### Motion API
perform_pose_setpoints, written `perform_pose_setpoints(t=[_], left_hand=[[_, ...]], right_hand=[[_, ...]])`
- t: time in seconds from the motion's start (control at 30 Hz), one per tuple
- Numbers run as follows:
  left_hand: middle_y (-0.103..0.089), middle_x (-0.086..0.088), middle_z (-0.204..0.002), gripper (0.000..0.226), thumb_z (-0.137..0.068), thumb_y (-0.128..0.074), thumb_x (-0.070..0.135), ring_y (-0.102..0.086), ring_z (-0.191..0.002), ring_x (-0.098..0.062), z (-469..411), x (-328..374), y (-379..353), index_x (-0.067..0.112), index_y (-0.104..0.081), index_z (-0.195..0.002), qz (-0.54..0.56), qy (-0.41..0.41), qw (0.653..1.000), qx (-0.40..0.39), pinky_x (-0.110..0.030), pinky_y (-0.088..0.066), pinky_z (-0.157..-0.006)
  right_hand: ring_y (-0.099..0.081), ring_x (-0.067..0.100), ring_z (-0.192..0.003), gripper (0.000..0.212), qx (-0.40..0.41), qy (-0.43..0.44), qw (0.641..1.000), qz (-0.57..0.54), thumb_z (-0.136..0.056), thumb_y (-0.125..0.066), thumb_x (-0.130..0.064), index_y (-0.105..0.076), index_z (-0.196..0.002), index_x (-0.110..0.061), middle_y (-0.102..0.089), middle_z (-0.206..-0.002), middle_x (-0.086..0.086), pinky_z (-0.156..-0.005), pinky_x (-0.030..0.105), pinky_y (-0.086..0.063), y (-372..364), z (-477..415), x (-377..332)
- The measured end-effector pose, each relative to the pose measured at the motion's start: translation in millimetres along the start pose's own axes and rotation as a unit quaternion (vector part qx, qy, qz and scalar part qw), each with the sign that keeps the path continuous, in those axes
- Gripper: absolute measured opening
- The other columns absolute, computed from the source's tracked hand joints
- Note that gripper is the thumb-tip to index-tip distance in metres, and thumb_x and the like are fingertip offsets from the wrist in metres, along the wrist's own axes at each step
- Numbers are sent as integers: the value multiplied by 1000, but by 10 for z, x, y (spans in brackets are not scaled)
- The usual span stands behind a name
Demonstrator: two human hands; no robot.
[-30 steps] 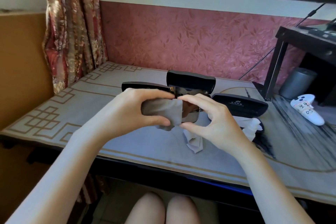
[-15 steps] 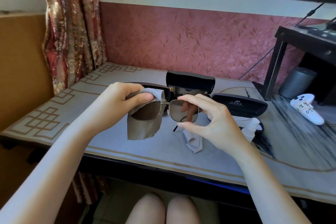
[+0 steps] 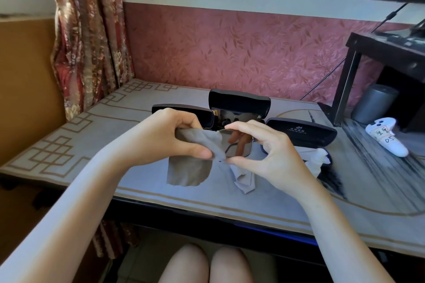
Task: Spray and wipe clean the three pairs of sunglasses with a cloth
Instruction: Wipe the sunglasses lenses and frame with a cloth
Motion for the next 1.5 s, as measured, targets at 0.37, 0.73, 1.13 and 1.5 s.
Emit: perform_pose_setpoints(t=[0.37, 0.73, 1.13, 1.5], left_hand=[[-36, 7, -50, 50, -84, -55, 48, -31, -46, -5, 24, -36, 18, 2, -51, -65, 3, -4, 993, 117, -17, -23, -45], [-72, -1, -79, 28, -68, -81, 30, -64, -67, -11, 100, -111, 128, 19, -71, -91, 78, 40, 996, 7, -23, -50, -59], [-38, 10, -51, 46, -70, -66, 52, -35, -49, -5, -9, 57, -15, 9, -52, -60, -20, -29, 999, 36, -16, -25, -47], [-47, -14, -63, 56, -85, -50, 49, -39, -57, -13, 12, -39, 88, -6, -59, -80, 13, 2, 996, 86, -24, -28, -53]], right_hand=[[-58, 10, -84, 48, 17, 3, 1000, -5, -76, -81, -11, -64, -119, -22, -62, -94, 2, -85, 16, -42, 9, 0, -18], [-55, 13, -75, 50, 31, 6, 999, -15, -75, -81, -6, -64, -120, -18, -61, -94, 2, -82, 21, -44, 68, 9, 11], [-57, 3, -93, 46, 17, -10, 1000, -11, -75, -82, -11, -64, -114, -26, -60, -100, -11, -81, 8, -38, 20, 13, -57], [-56, 10, -75, 50, 38, 18, 999, -18, -76, -80, -7, -63, -121, -17, -60, -92, 1, -81, 20, -43, 62, 21, -17]])
Point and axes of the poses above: each hand's wrist, its own z-axis away from the middle knuckle, its own y-axis out of the back of the hand, x = y × z, the point moved 3 cm from there along -z, towards the middle knuckle
